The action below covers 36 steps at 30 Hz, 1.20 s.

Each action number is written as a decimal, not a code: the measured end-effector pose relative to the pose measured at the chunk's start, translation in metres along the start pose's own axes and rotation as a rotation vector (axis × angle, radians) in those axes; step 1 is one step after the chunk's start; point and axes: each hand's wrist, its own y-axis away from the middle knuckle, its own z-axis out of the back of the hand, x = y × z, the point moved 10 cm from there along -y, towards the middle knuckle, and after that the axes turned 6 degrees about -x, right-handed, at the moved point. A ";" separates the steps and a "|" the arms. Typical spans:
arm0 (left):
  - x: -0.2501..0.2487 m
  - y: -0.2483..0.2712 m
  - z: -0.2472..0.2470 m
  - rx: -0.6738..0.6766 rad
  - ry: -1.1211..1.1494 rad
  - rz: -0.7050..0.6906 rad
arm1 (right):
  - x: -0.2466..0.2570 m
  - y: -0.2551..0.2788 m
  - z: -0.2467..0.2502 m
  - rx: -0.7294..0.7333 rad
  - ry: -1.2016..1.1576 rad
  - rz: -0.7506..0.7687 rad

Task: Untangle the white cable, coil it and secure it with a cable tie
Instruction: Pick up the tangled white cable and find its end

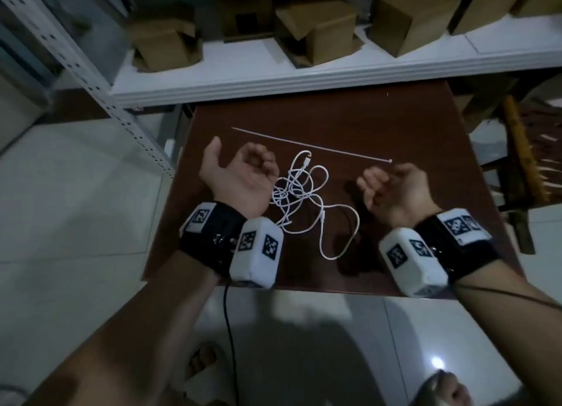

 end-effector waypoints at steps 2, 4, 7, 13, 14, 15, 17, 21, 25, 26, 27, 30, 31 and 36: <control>0.006 0.006 -0.003 0.022 -0.059 0.044 | -0.015 0.006 0.000 -0.051 0.104 -0.049; 0.012 0.011 0.001 0.025 -0.097 0.062 | -0.026 0.009 -0.001 -0.061 0.210 -0.031; 0.010 0.022 0.007 -0.005 -0.107 0.059 | -0.030 0.025 -0.001 -0.073 0.374 -0.016; 0.003 0.051 0.015 -0.075 -0.060 0.016 | -0.038 0.060 0.014 -0.038 0.605 -0.048; 0.003 0.057 0.012 -0.067 -0.049 0.015 | -0.041 0.065 0.014 -0.021 0.632 -0.061; 0.005 0.064 0.009 -0.051 -0.042 0.017 | -0.042 0.070 0.014 -0.009 0.648 -0.067; 0.013 0.074 0.003 -0.034 -0.034 0.026 | -0.040 0.077 0.013 -0.012 0.651 -0.049; 0.027 0.092 -0.012 -0.014 -0.009 0.083 | -0.033 0.094 -0.004 0.017 0.541 -0.001; 0.030 0.098 -0.023 -0.024 -0.005 0.114 | -0.011 0.103 -0.015 0.065 0.394 0.069; 0.033 0.099 -0.021 -0.039 -0.026 0.130 | -0.008 0.105 -0.018 0.098 0.334 0.072; 0.037 0.100 -0.020 -0.052 -0.049 0.155 | -0.004 0.106 -0.020 0.121 0.273 0.078; 0.052 0.100 -0.017 -0.070 -0.110 0.222 | 0.010 0.105 -0.022 0.162 0.199 0.132; 0.055 0.100 -0.018 -0.068 -0.123 0.234 | 0.014 0.104 -0.024 0.178 0.190 0.149; 0.055 0.094 -0.034 -0.034 -0.176 0.254 | 0.037 0.101 -0.040 0.267 0.079 0.209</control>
